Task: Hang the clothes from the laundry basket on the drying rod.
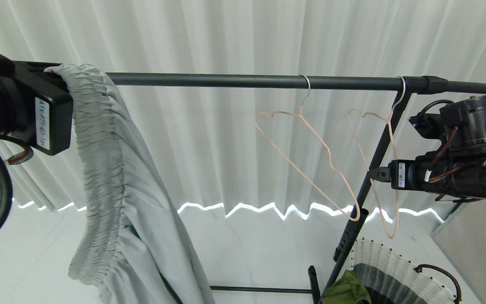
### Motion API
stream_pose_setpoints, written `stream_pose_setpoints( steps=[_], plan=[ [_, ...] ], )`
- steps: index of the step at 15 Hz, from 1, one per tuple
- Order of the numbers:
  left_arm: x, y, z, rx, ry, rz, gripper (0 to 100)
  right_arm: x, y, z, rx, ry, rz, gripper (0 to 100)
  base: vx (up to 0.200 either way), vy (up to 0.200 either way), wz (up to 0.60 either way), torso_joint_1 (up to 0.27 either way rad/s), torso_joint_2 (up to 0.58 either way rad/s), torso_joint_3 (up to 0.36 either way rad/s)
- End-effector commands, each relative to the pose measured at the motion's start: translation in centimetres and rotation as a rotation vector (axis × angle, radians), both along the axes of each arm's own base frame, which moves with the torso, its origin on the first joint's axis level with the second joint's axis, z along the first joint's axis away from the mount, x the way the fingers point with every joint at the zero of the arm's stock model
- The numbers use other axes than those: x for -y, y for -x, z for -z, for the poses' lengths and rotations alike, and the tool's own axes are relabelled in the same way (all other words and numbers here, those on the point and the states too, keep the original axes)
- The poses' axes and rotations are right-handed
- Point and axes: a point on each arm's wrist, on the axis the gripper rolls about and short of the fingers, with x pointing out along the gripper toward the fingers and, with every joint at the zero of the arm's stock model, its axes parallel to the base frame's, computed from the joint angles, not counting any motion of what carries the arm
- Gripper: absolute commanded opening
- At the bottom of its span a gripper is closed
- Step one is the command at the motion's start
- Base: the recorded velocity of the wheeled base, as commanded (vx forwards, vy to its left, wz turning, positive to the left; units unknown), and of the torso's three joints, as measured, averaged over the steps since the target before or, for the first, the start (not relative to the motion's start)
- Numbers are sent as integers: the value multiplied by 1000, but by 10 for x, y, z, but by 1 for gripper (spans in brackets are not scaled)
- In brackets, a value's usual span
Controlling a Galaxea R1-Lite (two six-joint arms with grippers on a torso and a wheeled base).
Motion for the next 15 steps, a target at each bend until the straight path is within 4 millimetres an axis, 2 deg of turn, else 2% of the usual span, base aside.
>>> stream_pose_setpoints(
  steps=[1, 5, 8, 9, 15],
  plan=[
    [0, -1, 1, -3, -2, 0, 0, -4, -9, 4, -12, 3, 1, 100, 0, 0, 0, 0, 0, 0],
    [-1, 1, 0, 2, -1, 0, 0, -6, -16, 12, -36, -18, 54, 100, 0, 0, 0, 0, 0, 0],
    [-3, 3, -1, 6, -2, 0, 0, -5, -15, 10, -27, -34, 72, 100, 0, 0, 0, 0, 0, 0],
    [-3, 3, -1, 6, -2, 0, 0, -5, -14, 10, -27, -33, 73, 0, 0, 0, 0, 0, 0, 0],
    [-3, 3, -1, 7, -1, 0, 0, -4, -13, 9, -29, -40, 79, 0, 0, 0, 0, 0, 0, 0]
  ],
)
